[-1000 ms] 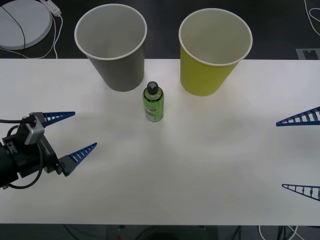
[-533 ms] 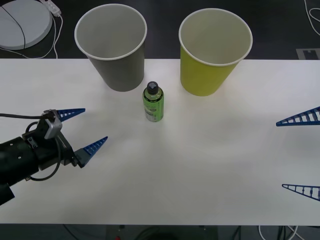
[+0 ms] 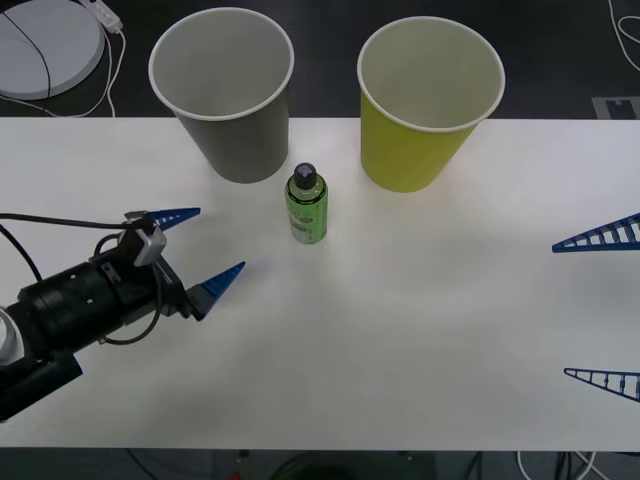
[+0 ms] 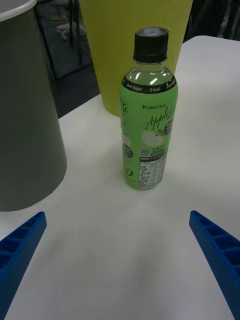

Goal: Put the can into the green bin and the plastic bottle into the gray bin

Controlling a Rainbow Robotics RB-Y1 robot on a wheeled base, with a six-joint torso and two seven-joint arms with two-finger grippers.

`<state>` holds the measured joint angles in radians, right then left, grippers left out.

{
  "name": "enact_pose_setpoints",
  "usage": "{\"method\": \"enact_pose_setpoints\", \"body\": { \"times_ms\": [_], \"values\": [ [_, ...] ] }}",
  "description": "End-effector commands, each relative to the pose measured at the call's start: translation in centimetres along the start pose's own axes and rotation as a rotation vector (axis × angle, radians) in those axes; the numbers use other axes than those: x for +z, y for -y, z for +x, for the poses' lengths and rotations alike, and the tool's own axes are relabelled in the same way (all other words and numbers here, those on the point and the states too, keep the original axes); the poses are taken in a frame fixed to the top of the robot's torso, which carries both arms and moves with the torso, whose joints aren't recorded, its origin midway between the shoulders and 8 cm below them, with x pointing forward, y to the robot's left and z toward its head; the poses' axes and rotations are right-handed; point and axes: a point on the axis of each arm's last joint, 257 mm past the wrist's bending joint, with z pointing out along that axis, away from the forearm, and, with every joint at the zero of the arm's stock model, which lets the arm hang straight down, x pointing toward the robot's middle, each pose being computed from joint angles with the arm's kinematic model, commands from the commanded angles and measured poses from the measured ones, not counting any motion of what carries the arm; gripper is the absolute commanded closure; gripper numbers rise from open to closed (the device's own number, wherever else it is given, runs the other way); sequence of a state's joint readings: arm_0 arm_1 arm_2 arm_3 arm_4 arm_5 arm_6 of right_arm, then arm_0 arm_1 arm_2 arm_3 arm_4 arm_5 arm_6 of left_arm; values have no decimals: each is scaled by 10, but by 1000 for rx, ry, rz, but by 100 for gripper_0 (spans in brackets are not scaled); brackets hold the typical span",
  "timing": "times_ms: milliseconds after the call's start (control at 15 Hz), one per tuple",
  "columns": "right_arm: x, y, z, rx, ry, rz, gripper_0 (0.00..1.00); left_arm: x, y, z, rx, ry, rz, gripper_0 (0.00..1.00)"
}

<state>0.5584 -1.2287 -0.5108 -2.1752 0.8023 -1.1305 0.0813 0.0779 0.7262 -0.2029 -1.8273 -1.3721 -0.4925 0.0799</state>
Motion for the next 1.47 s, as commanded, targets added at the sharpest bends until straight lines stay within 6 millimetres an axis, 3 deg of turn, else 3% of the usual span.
{"method": "enact_pose_setpoints", "body": {
  "times_ms": [67,333,1000,1467],
  "values": [
    [0,0,0,0,0,0,0,14,13,-7,5,18,16,0],
    [0,0,0,0,0,0,0,15,11,-4,8,7,10,0],
    [0,0,0,0,0,0,0,64,14,-26,13,47,-7,0],
    [0,0,0,0,0,0,0,80,17,-32,-1,57,-1,0]
  ]
}}
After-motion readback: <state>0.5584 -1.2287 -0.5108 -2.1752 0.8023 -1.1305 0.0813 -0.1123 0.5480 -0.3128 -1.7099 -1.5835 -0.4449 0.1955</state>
